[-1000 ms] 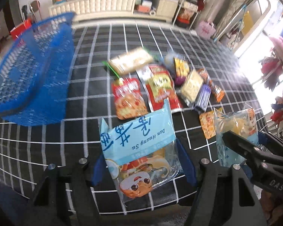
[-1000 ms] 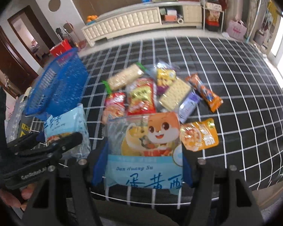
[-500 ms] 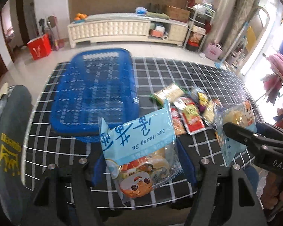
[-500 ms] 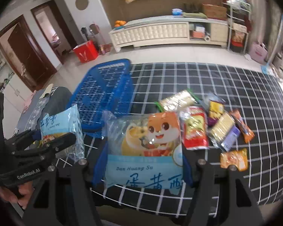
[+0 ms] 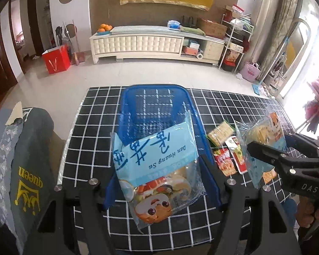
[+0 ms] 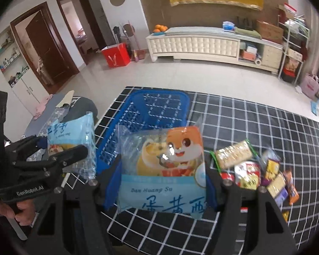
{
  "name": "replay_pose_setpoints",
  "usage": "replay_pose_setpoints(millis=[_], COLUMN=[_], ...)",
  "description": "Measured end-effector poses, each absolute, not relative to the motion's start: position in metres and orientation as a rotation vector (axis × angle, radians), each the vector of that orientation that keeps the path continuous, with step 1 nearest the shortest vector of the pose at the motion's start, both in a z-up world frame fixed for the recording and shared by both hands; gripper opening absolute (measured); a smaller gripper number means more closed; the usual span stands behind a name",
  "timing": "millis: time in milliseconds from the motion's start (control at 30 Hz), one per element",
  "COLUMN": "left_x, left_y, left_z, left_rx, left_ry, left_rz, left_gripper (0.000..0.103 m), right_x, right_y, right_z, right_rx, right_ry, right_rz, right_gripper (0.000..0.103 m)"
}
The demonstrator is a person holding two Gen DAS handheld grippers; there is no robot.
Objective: Organize snacks
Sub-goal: 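Carry both bags over the blue basket and open both tools to drop them, then withdraw both tools from the basket back toward the snack pile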
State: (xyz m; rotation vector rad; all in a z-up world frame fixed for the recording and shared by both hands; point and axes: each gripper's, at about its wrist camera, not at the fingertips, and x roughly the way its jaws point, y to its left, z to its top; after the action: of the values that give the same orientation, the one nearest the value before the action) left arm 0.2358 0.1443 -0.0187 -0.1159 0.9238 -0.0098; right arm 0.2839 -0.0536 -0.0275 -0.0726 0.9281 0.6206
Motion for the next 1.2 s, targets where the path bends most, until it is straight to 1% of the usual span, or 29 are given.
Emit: replay_pose_setpoints(millis=[233,500,700,967,1067,1200], left_x=[0.267,0.328,0.368,0.395,0.401,0.404], left_y=[0.167,0.189,0.190,0.191,0.193,0.195], left_z=[-0.023,-0.043,-0.054,-0.079,-0.082,-0.077], left_rx=[-0.126,-0.151,-0.150,-0.134,-0.147,-0.147], left_ry=[0.937,0.990,1.026,1.074,1.072,1.054], left_rz=[-0.005,-0.036,-0.047,-0.025,-0.031,-0.021], left_gripper=[0.066,0.066,0.068,0.069,0.070,0.070], right_x=[0.325,0.394,0.413,0.428,0.430,0.432], right_y=[-0.023,-0.001,0.007,0.003,0.005,0.005], right_z=[-0.041,-0.059,-0.068,-0.083,-0.083,-0.074], right_rx=[-0.114,-0.112,-0.126,-0.095,-0.106,-0.097], right_ry=[0.942,1.034,1.076,1.120,1.123,1.092], right_rz=[0.625,0.625,0.623,0.625,0.640,0.638], right_gripper=[0.070,0.070,0.071,0.073,0.078,0.097])
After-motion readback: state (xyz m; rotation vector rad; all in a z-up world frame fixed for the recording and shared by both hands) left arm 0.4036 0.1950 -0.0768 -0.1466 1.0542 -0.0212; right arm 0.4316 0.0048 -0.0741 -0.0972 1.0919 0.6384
